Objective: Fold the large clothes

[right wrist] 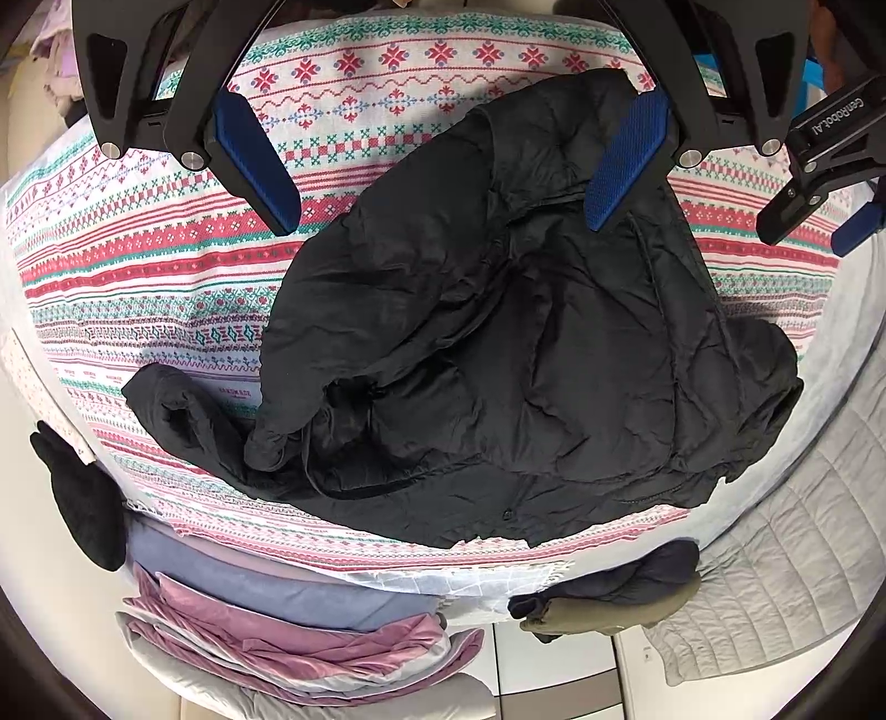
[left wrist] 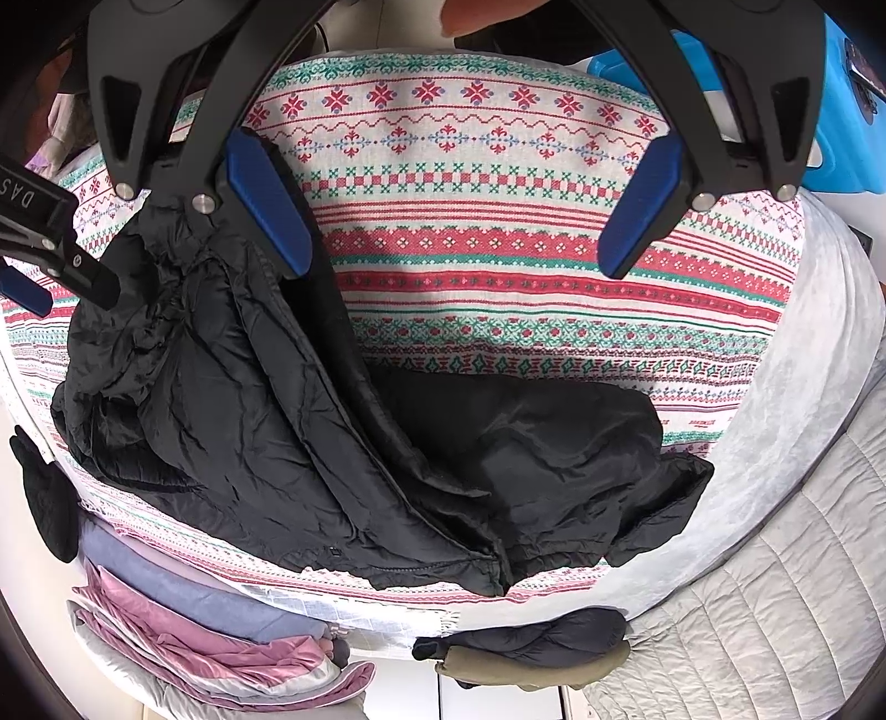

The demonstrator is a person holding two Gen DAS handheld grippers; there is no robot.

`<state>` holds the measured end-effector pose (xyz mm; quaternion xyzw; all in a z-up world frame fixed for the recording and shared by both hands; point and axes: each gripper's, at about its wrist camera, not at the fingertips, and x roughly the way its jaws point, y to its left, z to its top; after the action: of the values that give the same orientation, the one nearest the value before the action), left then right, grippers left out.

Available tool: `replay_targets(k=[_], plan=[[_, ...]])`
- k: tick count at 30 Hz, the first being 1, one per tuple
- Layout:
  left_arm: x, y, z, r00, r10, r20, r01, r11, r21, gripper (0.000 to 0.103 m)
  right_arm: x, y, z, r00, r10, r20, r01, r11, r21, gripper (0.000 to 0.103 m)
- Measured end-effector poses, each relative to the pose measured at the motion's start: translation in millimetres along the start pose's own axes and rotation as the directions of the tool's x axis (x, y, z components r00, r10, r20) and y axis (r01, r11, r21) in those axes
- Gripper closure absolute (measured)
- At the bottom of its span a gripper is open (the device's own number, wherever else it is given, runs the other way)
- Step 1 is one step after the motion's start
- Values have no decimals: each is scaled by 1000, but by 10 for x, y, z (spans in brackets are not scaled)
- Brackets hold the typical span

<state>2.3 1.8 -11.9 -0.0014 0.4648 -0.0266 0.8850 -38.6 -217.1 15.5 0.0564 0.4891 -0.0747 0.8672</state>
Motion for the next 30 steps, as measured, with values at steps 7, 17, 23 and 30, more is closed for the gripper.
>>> replay_targets(k=[7, 17, 23, 30], plan=[[73, -37, 39, 999, -29, -22, 29, 999, -22, 0, -56, -59, 59, 1000, 4, 31, -4, 1000, 27, 0], [50, -61, 127, 995, -95, 10, 95, 992, -77, 0, -149, -172, 127, 996, 0, 86, -3, 1000, 29, 0], [13, -142, 253, 992, -124, 22, 122, 991, 60, 0, -231, -170, 257, 992, 35, 125, -28, 998, -58, 0], [-24, 99, 728, 987, -160, -16, 161, 983, 88, 0, -241, -287, 781, 986, 139, 91, -130, 986, -103, 0]])
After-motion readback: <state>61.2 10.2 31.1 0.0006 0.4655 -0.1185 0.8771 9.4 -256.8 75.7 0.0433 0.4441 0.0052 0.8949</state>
